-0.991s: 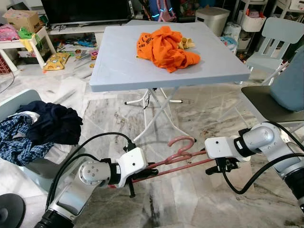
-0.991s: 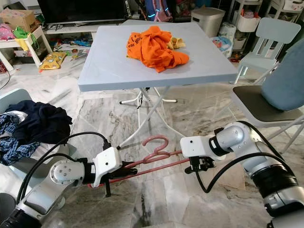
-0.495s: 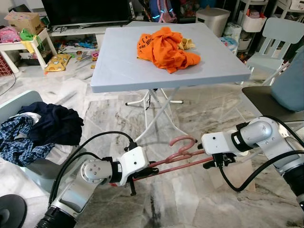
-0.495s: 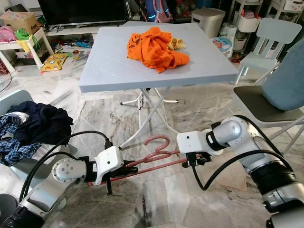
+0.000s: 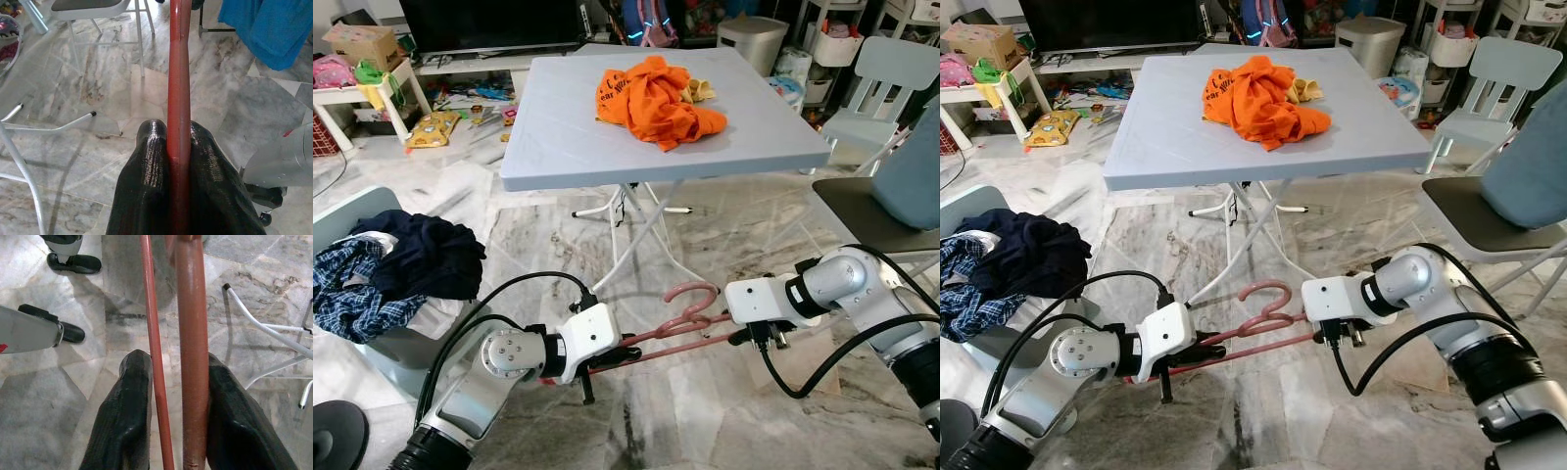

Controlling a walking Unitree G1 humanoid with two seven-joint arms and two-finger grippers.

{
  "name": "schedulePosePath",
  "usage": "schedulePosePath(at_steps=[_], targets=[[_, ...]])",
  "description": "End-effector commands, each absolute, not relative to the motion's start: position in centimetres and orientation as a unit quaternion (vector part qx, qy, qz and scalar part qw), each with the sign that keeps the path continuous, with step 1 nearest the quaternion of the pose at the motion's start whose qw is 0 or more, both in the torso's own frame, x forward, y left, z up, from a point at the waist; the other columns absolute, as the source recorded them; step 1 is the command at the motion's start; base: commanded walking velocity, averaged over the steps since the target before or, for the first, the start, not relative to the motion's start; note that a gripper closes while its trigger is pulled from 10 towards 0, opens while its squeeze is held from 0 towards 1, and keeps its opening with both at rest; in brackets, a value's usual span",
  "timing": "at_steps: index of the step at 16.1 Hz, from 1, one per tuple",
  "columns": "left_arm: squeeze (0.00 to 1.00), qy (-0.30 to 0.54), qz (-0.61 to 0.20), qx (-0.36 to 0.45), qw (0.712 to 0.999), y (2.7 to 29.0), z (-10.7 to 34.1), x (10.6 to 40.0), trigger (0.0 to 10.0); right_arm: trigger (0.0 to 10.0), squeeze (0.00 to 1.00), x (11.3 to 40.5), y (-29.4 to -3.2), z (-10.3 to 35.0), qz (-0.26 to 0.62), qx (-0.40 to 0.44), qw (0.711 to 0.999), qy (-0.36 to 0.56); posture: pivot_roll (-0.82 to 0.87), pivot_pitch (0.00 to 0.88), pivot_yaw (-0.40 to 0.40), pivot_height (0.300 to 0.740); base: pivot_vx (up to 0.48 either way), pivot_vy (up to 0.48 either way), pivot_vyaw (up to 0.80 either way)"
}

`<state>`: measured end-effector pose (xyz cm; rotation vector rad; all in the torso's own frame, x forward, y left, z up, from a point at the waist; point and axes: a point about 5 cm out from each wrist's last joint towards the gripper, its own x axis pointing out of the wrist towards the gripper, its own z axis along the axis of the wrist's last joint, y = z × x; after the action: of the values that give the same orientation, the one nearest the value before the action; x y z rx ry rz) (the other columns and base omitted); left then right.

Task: Hang hanger

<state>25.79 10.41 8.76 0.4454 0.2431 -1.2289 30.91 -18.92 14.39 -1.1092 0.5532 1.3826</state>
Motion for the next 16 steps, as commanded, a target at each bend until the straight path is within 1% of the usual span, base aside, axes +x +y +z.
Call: schedulePosePath(at_steps=[1,13,14,16], targets=[[0.0,0.108,-0.576,0.214,0.782,10.3,8.94,25.78,10.0,0.0,0.0,31.0,-18.82,14.36,0.596,-0.488,0.591,0.24,-0.1,0.012,0.036,0.74,0.0,0.0,0.0],[0.0,0.108,-0.579,0.213,0.78,9.93,8.74,25.57,10.0,0.0,0.0,31.42,-19.1,13.64,0.589,-0.498,0.586,0.247,-0.11,0.015,0.025,0.74,0.0,0.0,0.0],[1.0,0.104,-0.572,0.212,0.786,9.9,8.7,25.65,10.0,0.0,0.0,31.45,-19.26,13.61,0.588,-0.498,0.588,0.247,-0.11,0.014,0.024,0.74,0.0,0.0,0.0],[1.0,0.097,-0.559,0.205,0.798,9.91,8.79,25.79,10.0,0.0,0.0,31.61,-19.39,13.38,0.579,-0.503,0.595,0.241,-0.1,0.015,0.022,0.74,0.0,0.0,0.0]])
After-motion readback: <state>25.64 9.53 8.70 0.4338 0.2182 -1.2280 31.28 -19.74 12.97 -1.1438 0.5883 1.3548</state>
